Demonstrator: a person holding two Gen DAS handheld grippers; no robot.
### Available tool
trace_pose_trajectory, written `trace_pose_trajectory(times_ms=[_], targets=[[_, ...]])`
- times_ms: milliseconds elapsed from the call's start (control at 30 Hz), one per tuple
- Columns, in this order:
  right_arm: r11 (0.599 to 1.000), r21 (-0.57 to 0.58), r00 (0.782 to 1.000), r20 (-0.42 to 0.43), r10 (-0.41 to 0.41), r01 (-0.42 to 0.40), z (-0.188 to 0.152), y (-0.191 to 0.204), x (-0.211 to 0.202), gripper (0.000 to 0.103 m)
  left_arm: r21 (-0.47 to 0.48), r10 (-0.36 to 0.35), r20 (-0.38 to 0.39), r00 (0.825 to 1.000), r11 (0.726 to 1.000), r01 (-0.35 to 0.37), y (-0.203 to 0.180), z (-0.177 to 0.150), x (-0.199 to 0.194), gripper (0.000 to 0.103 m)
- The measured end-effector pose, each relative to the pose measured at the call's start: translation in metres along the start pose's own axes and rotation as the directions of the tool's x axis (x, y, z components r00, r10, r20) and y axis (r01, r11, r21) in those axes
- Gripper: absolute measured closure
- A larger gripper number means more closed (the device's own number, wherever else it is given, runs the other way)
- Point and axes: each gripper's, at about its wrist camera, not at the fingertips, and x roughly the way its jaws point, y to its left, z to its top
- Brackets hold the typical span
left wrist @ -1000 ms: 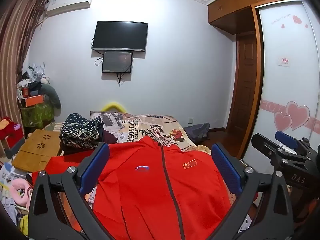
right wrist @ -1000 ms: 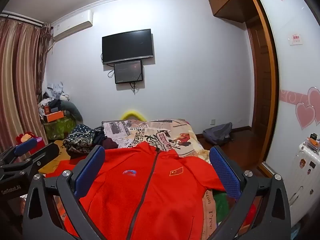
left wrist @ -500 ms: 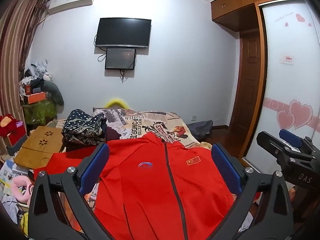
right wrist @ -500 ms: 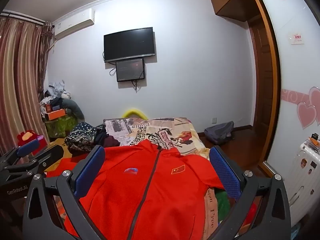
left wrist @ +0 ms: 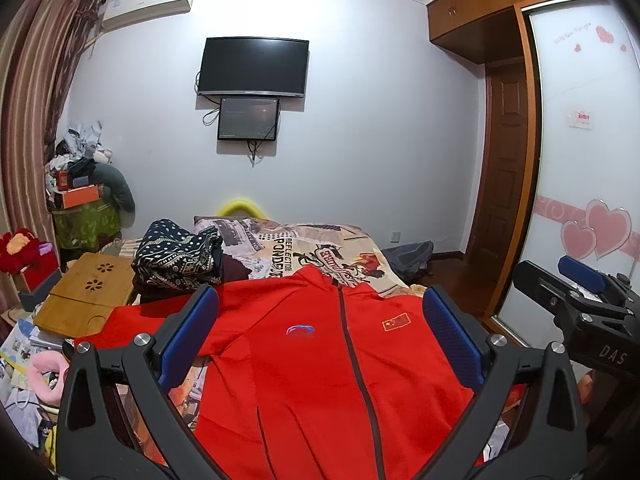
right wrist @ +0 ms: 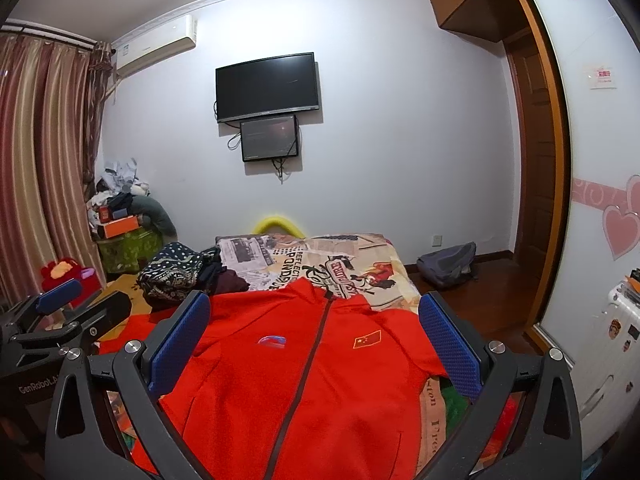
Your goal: Fold large clothes
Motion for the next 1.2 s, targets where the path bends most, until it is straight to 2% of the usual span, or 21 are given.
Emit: trace_pose_trajectory(times_ms=[1200], targets=[[1.0,-0.01,1.0,-0.025,0.007,-0.007,-0.003,0.005,0.009,0.0,-0.03,0.018,-0.023,1.0,0.999,-0.019,0.012,-0.003,0.01,0.001]])
